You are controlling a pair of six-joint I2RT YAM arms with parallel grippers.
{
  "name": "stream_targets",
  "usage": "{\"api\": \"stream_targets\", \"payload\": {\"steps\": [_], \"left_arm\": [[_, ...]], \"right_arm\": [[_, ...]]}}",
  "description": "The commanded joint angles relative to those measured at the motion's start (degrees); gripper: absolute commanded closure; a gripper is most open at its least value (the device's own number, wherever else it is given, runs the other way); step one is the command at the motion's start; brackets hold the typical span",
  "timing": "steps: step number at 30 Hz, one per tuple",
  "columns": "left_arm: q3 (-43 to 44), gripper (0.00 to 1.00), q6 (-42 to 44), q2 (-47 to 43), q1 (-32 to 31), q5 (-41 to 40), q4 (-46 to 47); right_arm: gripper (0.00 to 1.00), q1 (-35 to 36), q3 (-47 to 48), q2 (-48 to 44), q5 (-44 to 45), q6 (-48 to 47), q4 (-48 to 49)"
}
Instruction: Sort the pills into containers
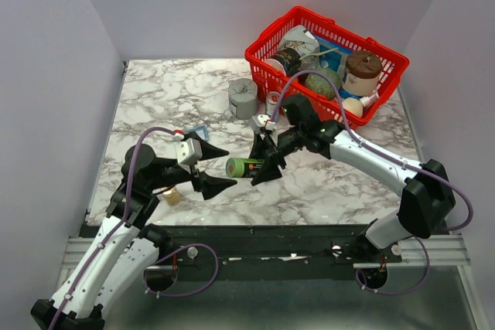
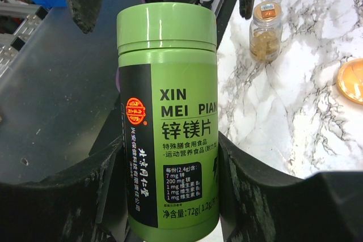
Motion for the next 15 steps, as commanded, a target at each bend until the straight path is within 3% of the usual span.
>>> {"api": "stream_targets", "payload": {"steps": [1,10,13,15], "left_arm": [[-1.42,0.11,-2.6,0.01,0.05,0.17,3.26],[-2.56,0.14,-6.2,1.41,-1.18,-0.19,7.3],[-1.77,0.25,-7.79,3.17,-1.7,0.26,7.74],[-1.07,0.44,-8.76,4.14,-1.88,0.69,7.66]], "right_arm": [[0.87,0.41,2.08,-0.1,-2.64,-1.03,0.22],[0.87,0.58,2.25,0.43,-2.56,-0.76,0.22],[0.87,0.58,2.34,0.6,-2.29,-0.76,0.22],[0.87,0.49,2.34,0.6,-2.03,-0.67,0.22]]}}
